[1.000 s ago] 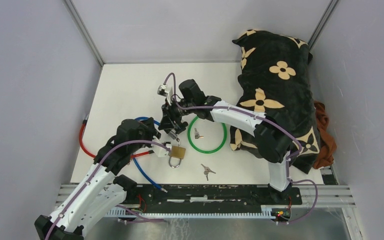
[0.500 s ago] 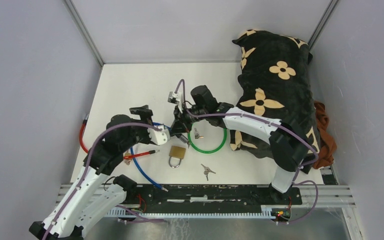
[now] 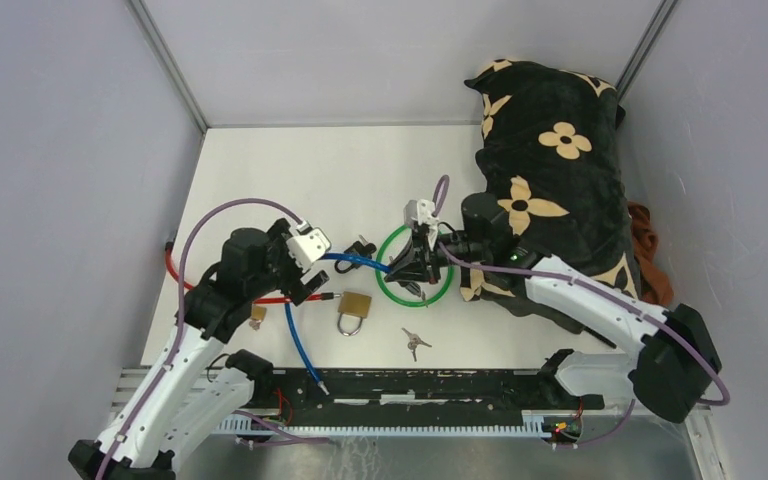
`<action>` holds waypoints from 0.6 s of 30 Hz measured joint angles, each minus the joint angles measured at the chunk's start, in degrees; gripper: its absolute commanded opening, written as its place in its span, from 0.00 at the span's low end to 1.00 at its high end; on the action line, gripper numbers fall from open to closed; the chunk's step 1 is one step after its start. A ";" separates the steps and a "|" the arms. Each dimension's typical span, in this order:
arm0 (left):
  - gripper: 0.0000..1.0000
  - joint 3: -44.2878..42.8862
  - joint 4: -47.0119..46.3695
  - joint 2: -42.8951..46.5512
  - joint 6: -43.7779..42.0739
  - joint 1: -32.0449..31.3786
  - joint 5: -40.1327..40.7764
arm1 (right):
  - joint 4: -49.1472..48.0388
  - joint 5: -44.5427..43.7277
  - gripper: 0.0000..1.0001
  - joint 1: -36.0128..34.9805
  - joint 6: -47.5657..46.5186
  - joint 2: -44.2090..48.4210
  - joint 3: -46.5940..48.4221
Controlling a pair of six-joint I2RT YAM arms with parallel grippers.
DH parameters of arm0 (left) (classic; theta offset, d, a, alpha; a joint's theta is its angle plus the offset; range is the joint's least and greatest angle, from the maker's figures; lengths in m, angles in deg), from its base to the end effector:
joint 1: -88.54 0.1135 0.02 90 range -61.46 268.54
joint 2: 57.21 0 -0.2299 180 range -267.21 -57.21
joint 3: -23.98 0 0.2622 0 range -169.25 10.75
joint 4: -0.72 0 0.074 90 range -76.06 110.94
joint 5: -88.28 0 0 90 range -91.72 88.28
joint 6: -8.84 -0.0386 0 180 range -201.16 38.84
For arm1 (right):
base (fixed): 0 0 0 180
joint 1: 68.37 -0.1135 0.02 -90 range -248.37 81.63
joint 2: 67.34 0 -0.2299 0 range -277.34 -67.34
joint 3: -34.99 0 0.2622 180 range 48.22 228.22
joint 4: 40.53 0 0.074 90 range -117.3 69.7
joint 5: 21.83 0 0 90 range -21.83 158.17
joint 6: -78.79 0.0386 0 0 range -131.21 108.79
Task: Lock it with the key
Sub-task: Pick up the lock from the center of the board.
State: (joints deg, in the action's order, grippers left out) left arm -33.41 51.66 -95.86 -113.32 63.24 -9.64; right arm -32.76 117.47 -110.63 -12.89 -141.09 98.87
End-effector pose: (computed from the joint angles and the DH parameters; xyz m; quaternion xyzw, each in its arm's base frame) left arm 0.1638 -0.0833 0.2815 0.4491 0.7498 -0.0315 0.4849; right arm 0.2086 0.2291 0.2592 -0.5028 0.5882 0.5018 0.3865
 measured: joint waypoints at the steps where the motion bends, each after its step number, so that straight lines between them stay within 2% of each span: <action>1: 1.00 0.79 -0.52 -0.83 0.61 0.87 -0.83 | -0.20 0.42 0.00 0.00 -0.42 1.51 -0.81; 5: 0.99 2.29 -2.54 -4.90 2.80 3.82 -3.69 | 0.31 2.14 0.00 0.00 -3.21 7.21 -2.99; 6: 0.96 2.51 -3.17 -5.57 3.21 4.20 -4.44 | 0.13 2.36 0.00 0.07 -3.72 8.44 -3.45; 7: 0.87 2.69 -3.98 -5.86 3.54 4.31 -4.98 | 0.11 2.58 0.00 0.15 -3.98 9.18 -3.74; 8: 0.73 2.84 -4.63 -5.99 4.00 4.33 -5.70 | -0.04 2.91 0.00 0.33 -4.33 10.08 -4.13; 10: 0.32 3.37 -6.34 -6.10 4.92 4.33 -6.75 | -0.07 3.41 0.00 0.87 -4.96 11.39 -4.59; 11: 0.16 3.61 -6.84 -6.25 5.33 4.33 -7.30 | -0.02 3.50 0.00 1.27 -5.22 11.87 -4.66; 12: 0.05 3.96 -7.21 -6.38 5.40 4.33 -7.93 | -0.11 3.41 0.00 1.73 -5.35 12.20 -4.72; 18: 0.02 2.73 -6.32 -6.23 6.71 4.33 -13.14 | -1.29 0.28 0.00 3.10 -4.37 13.20 -6.73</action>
State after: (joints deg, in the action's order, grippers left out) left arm -30.68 45.34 -102.09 -106.61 67.57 -22.78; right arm -34.05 117.76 -107.53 -17.26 -127.89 92.14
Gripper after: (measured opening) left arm 0.187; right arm 0.051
